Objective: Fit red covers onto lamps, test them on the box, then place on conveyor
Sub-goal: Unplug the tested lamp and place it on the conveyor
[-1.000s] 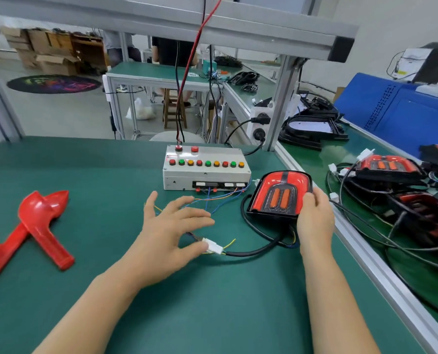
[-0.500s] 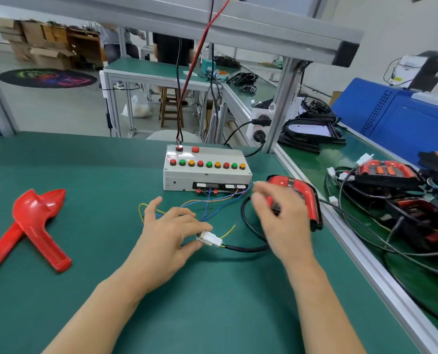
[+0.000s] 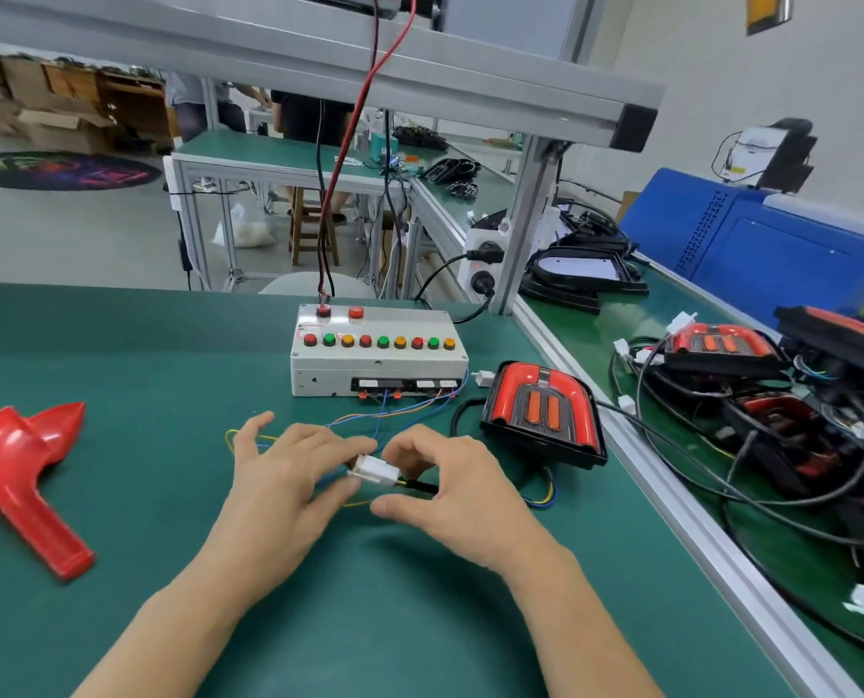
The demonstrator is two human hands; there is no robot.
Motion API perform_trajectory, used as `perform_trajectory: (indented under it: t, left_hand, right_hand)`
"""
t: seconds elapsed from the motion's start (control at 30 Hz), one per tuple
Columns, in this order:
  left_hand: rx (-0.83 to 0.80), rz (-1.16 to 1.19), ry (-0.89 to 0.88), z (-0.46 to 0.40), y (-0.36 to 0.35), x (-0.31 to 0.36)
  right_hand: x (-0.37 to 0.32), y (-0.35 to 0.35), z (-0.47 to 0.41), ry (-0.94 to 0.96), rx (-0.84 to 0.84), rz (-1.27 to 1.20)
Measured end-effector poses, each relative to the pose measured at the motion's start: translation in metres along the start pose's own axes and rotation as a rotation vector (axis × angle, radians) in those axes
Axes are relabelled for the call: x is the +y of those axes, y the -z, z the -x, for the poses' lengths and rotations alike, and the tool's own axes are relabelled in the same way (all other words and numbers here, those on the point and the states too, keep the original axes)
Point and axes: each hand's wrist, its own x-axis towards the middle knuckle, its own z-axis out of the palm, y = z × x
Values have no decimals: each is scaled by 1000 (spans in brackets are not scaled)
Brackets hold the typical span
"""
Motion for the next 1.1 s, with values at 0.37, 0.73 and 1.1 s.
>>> perform_trajectory:
  t: [0.37, 0.73, 1.1]
  left_hand:
    - [10, -65, -150, -1, 2, 1]
    - [6, -115, -162, -3, 2, 9]
    - [185, -161, 17, -6, -1, -2]
  right_hand:
    - [3, 2, 0, -30, -78, -140]
    - [1, -1, -2, -8, -119, -214]
    - [4, 6, -2, 21, -103, -225]
